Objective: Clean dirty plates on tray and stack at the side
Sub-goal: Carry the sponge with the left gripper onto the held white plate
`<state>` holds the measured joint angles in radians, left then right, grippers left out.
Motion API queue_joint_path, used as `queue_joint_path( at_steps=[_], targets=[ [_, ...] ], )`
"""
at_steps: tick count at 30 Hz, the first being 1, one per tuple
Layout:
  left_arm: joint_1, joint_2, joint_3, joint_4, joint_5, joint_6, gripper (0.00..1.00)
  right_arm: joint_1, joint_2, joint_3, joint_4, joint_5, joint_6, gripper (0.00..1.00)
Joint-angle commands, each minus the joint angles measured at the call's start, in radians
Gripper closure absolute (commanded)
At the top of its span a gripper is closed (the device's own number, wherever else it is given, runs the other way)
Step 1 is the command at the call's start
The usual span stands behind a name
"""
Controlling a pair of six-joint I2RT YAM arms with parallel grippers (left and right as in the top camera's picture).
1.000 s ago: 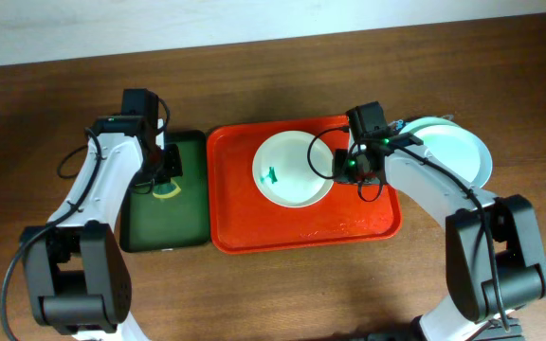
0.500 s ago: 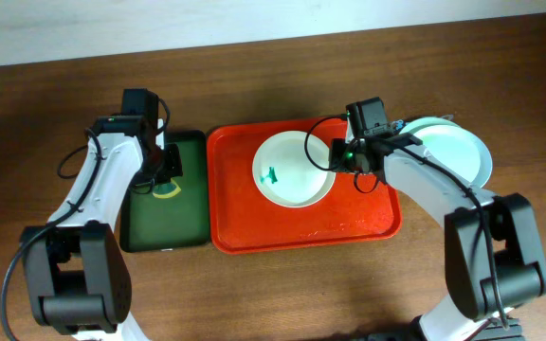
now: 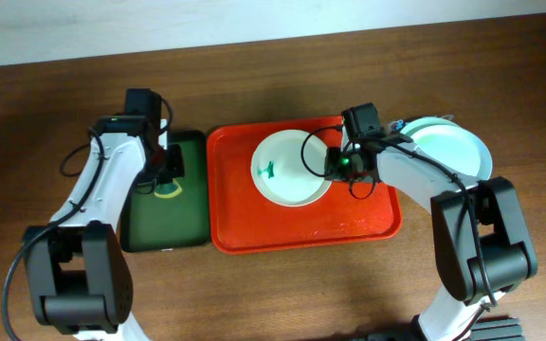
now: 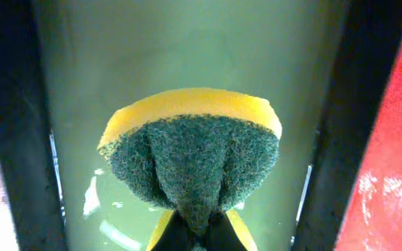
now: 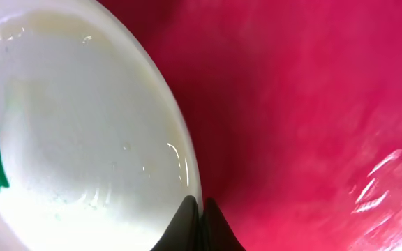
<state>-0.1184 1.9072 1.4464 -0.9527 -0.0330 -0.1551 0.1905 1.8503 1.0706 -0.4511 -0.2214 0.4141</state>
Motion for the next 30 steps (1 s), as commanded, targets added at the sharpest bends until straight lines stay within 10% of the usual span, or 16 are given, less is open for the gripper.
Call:
queue_joint_path(
  at_steps=[1, 30],
  targets=[
    [-0.043, -0.023, 0.014, 0.002, -0.055, 0.06, 1.0, 0.007, 0.003, -0.006, -0.051, -0.124, 0.055, 0.96],
    [-0.051, -0.023, 0.192, -0.13, -0.061, 0.059, 1.0, 0.079, 0.003, -0.006, -0.118, -0.142, 0.078, 0.96]
  ],
)
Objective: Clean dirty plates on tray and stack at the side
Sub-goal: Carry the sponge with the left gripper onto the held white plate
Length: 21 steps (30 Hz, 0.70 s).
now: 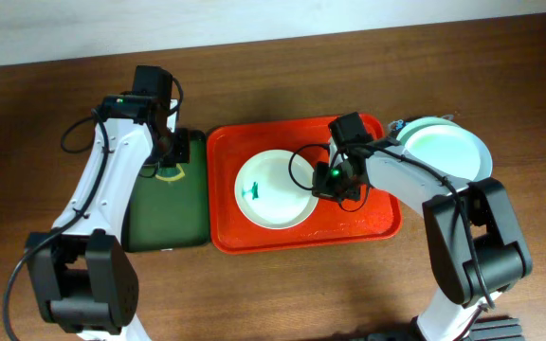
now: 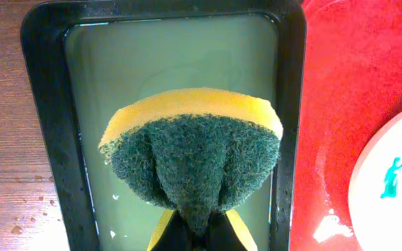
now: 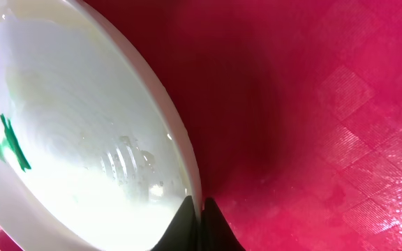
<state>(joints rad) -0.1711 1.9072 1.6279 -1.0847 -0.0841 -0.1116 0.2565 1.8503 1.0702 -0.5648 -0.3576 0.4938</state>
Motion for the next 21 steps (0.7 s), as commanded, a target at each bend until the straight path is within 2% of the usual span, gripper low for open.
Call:
queue_joint_path(
  at_steps=[1, 13, 21],
  targets=[
    [0.002, -0.023, 0.011, 0.002, -0.01, 0.016, 1.0, 0.013, 0.003, -0.006, -0.005, -0.005, -0.002, 0.96],
    [0.002, -0.023, 0.01, 0.006, 0.037, 0.016, 1.0, 0.013, 0.003, -0.006, -0.008, -0.006, -0.002, 0.96],
    [0.001, -0.023, 0.009, 0.01, 0.179, 0.016, 1.0, 0.013, 0.003, -0.006, -0.013, -0.01, -0.002, 0.96]
  ],
)
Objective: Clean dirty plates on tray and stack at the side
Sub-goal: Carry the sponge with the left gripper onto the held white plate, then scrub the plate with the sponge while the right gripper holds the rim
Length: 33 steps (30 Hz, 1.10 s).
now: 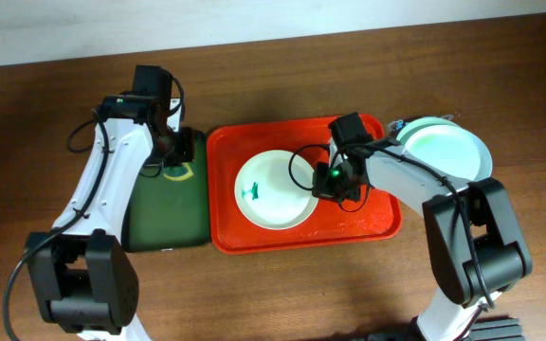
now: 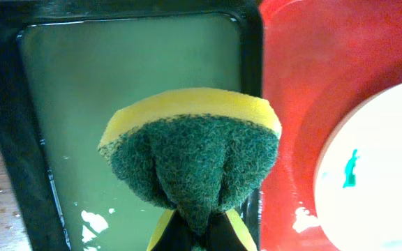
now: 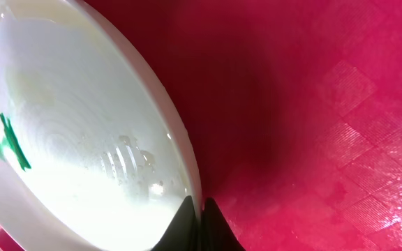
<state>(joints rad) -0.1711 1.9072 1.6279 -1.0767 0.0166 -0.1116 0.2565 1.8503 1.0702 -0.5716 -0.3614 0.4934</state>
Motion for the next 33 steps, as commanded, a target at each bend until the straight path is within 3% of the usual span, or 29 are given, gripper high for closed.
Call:
queue_joint_path(
  at_steps=[1, 16, 25, 33],
  targets=[
    [-0.001, -0.023, 0.008, 0.001, 0.086, 0.016, 1.0, 0.013, 0.003, -0.006, -0.008, -0.006, -0.002, 0.96],
    [-0.262, 0.091, -0.014, 0.013, 0.081, -0.023, 1.0, 0.013, 0.003, -0.006, 0.008, -0.031, -0.002, 0.96],
    [-0.293, 0.227, -0.014, 0.076, 0.074, -0.042, 1.0, 0.013, 0.003, -0.006, 0.01, -0.027, -0.002, 0.96],
    [-0.294, 0.238, -0.014, 0.081, 0.117, -0.086, 1.0, 0.013, 0.003, -0.006, 0.01, -0.027, -0.002, 0.96]
  ],
)
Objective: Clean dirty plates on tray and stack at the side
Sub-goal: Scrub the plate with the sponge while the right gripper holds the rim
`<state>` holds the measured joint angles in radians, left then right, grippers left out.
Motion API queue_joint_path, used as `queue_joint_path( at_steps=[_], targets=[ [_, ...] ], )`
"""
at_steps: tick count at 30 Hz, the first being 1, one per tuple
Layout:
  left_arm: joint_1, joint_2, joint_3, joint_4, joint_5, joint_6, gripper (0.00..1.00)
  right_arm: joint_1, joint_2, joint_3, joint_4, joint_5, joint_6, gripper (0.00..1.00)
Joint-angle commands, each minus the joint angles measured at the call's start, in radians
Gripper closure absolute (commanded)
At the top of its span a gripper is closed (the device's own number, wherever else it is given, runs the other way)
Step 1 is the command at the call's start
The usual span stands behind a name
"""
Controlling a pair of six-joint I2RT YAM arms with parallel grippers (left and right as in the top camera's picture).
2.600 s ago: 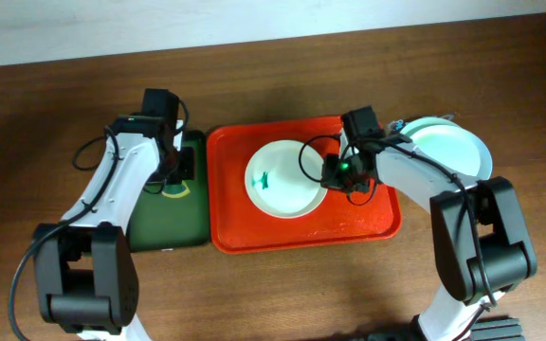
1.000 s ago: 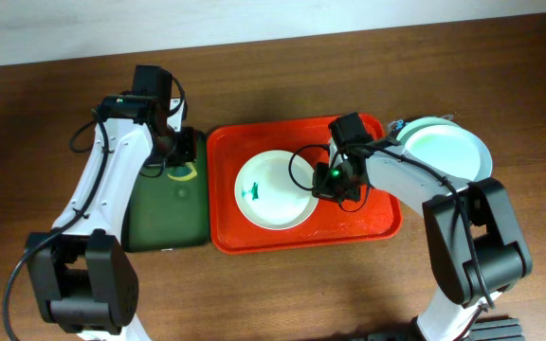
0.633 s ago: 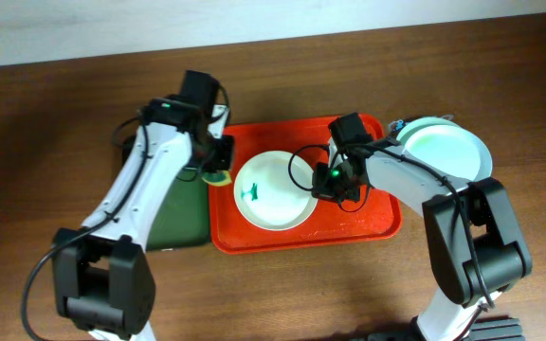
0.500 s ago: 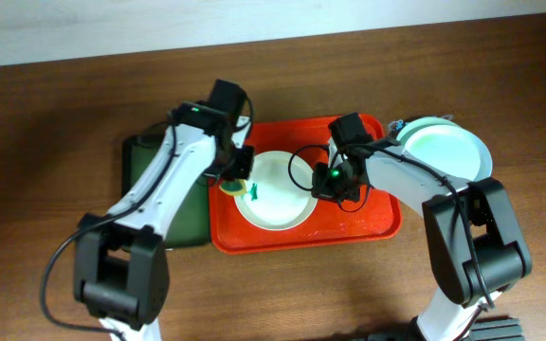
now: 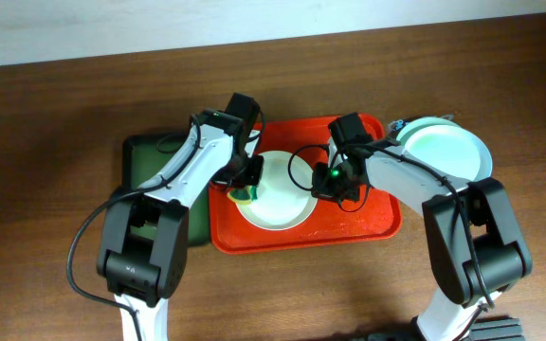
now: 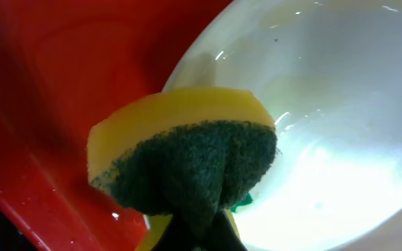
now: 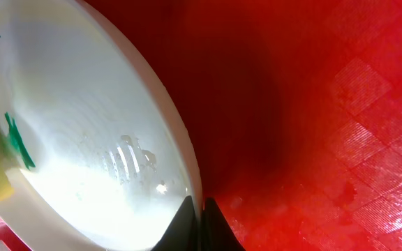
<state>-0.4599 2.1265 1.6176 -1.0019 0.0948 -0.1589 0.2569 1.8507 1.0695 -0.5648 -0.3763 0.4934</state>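
A white plate with a green smear lies on the red tray. My left gripper is shut on a yellow and green sponge, which sits on the plate's left rim. The sponge also shows at the left edge of the right wrist view. My right gripper is shut on the plate's right rim. A clean white plate lies on the table right of the tray.
A dark green basin stands on the table left of the tray. Wet patches shine on the tray floor.
My left gripper has moved right with the sponge, from above the basin's right edge to the left rim of the plate, by the green smear. The right gripper and plate have not moved.
The left gripper held the sponge low in the basin while the right gripper held the plate's rim at the tray's back. Then the sponge was higher above the basin and the plate nearer the tray's middle. Now the sponge rests on the plate.
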Motion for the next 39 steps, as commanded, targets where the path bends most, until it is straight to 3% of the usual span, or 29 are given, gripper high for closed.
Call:
queue_joint_path(
  at_steps=[1, 11, 24, 26, 30, 33, 35, 39],
  targets=[
    [-0.005, 0.018, -0.003, 0.015, 0.039, -0.039, 1.0, 0.012, 0.003, -0.005, 0.003, -0.013, -0.002, 0.96],
    [-0.005, 0.018, 0.079, -0.031, 0.04, -0.129, 1.0, 0.012, 0.003, -0.005, 0.003, -0.005, -0.002, 0.96],
    [-0.014, 0.043, -0.115, 0.093, 0.016, -0.14, 1.0, 0.012, 0.003, -0.005, 0.003, -0.005, -0.002, 0.96],
    [-0.026, 0.069, -0.116, 0.097, 0.085, -0.128, 1.0, 0.012, 0.003, -0.005, 0.003, -0.005, -0.002, 0.96],
    [-0.028, 0.071, -0.079, 0.138, 0.432, -0.026, 1.0, 0.012, 0.003, -0.005, 0.003, -0.005, -0.002, 0.96],
    [-0.028, 0.07, 0.026, 0.108, 0.493, -0.026, 1.0, 0.012, 0.003, -0.005, 0.003, -0.005, -0.002, 0.96],
    [-0.023, 0.07, 0.12, 0.045, 0.453, -0.026, 1.0, 0.012, 0.003, -0.005, 0.003, -0.005, -0.002, 0.96],
    [-0.015, 0.07, 0.323, -0.155, 0.079, -0.027, 1.0, 0.012, 0.003, -0.005, 0.003, -0.005, -0.002, 0.96]
  ],
)
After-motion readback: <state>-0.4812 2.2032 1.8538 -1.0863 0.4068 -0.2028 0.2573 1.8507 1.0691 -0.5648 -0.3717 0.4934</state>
